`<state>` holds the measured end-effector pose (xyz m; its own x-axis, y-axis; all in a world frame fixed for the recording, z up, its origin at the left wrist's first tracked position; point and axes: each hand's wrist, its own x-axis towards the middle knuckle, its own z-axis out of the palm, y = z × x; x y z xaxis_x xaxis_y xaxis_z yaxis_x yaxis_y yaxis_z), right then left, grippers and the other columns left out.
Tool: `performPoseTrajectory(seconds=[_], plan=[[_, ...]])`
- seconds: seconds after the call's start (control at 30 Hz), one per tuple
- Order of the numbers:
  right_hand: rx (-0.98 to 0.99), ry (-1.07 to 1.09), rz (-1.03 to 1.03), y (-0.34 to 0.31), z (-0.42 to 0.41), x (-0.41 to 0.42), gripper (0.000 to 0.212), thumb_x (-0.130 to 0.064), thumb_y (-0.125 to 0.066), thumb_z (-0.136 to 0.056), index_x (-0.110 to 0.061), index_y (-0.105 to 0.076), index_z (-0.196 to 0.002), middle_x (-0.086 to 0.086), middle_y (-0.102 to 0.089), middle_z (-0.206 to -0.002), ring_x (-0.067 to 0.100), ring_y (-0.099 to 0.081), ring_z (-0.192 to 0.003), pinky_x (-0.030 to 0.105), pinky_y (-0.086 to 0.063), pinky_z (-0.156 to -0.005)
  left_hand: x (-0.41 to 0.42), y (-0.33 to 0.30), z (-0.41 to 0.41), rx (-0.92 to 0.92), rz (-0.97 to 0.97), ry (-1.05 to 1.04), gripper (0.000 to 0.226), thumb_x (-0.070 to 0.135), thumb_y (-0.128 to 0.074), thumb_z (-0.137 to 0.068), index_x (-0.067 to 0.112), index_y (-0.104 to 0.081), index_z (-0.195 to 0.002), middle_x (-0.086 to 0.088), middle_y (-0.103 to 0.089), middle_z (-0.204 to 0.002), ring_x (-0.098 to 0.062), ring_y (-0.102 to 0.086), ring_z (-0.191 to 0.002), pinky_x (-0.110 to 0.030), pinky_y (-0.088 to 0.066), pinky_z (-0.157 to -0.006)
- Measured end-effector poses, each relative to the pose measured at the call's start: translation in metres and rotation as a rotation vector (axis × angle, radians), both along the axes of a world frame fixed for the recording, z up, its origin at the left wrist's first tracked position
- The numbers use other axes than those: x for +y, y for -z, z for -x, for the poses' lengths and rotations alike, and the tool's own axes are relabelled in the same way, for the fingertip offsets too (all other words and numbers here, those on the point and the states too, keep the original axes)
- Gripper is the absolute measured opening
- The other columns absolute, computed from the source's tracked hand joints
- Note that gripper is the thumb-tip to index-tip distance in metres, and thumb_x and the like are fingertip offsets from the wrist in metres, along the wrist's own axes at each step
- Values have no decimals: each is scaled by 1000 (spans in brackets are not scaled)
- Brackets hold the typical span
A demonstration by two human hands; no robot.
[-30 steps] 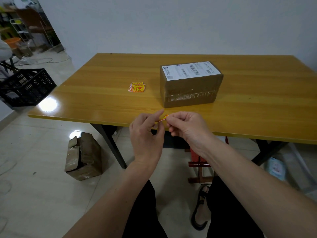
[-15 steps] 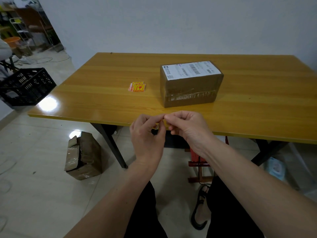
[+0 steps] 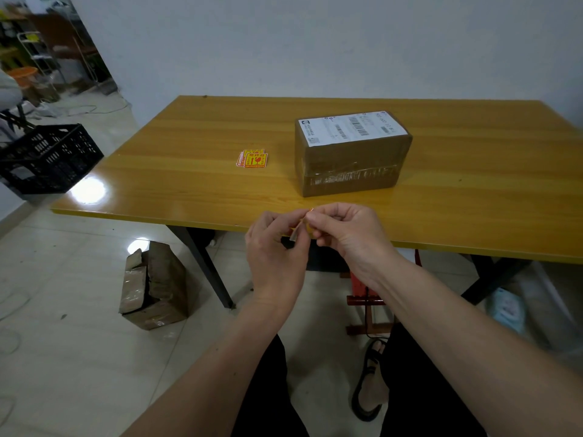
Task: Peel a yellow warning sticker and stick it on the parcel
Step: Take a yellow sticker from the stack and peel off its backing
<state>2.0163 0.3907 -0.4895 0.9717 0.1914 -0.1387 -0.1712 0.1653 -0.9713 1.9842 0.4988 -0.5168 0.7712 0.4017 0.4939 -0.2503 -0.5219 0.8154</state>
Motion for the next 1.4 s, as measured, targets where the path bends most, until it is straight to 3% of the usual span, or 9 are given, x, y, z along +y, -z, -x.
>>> performPoseTrajectory(seconds=[0.33, 0.53, 0.83, 1.4], plan=[[12, -6, -10, -2, 1, 0, 2, -4, -70, -79, -3, -70, -80, 9, -64, -70, 13, -57, -62, 22, -50, -58, 3, 1, 0, 7, -10, 3, 21, 13, -71, -79, 30, -72, -92, 5, -52, -70, -16, -53, -71, -50, -50, -76], [26, 18, -29, -3, 1, 0, 6, -8, -70, -81, -8, -69, -74, 6, -65, -66, 11, -58, -60, 23, -50, -58, 1, -1, 1, 2, 8, 30, 29, 17, -71, -79, 41, -66, -93, 15, -50, -70, -14, -53, -71, -49, -50, -75], [48, 10, -73, -3, 2, 0, 8, -10, -69, -82, -6, -68, -75, 8, -63, -66, 13, -58, -61, 22, -51, -58, 0, 2, 0, 6, -5, 27, 23, 13, -70, -79, 30, -71, -94, 16, -50, -72, -12, -52, -72, -50, -50, -76], [87, -4, -133, -3, 3, -1, 6, -9, -69, -82, -3, -68, -79, 5, -65, -67, 12, -58, -61, 19, -53, -56, 3, 2, 0, -12, -23, 29, 26, 11, -71, -78, 31, -71, -95, 16, -48, -72, -13, -52, -73, -51, -50, -78]])
